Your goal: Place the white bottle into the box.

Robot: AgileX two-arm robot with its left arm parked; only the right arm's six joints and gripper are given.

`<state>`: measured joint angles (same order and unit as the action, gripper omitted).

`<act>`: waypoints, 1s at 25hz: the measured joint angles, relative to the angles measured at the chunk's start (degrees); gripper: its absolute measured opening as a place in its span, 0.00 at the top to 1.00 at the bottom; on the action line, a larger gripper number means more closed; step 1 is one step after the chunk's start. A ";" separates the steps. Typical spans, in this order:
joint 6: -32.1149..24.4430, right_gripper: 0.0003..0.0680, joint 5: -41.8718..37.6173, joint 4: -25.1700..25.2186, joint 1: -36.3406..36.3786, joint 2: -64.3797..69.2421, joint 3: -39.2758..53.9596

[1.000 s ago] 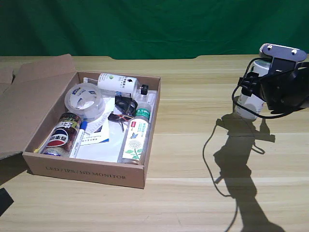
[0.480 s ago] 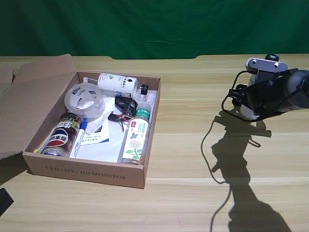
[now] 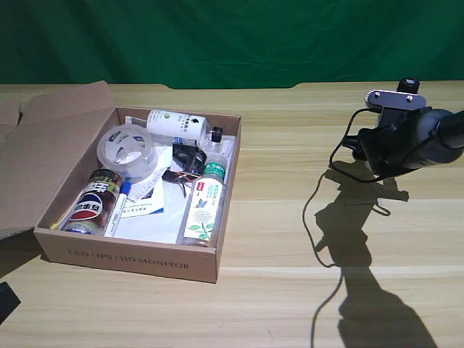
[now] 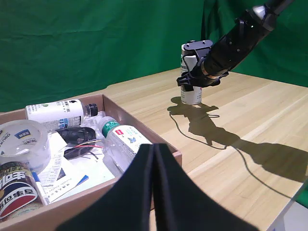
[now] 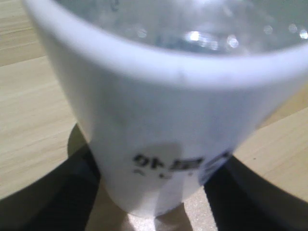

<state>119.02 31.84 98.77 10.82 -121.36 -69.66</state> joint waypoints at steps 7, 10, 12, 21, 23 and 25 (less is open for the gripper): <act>-8.86 0.29 -2.69 -1.02 1.12 2.20 0.16; -13.92 0.29 -3.26 -1.21 4.25 4.96 0.16; -16.60 0.29 -3.82 -1.21 7.52 7.05 0.16; -18.63 0.29 -12.23 -1.04 25.87 17.13 0.16; -18.31 0.29 -17.51 -0.70 29.57 18.02 -0.06; -16.60 0.29 -24.72 -0.22 31.34 17.31 -0.73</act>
<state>102.43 7.12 98.56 42.16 -104.05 -70.39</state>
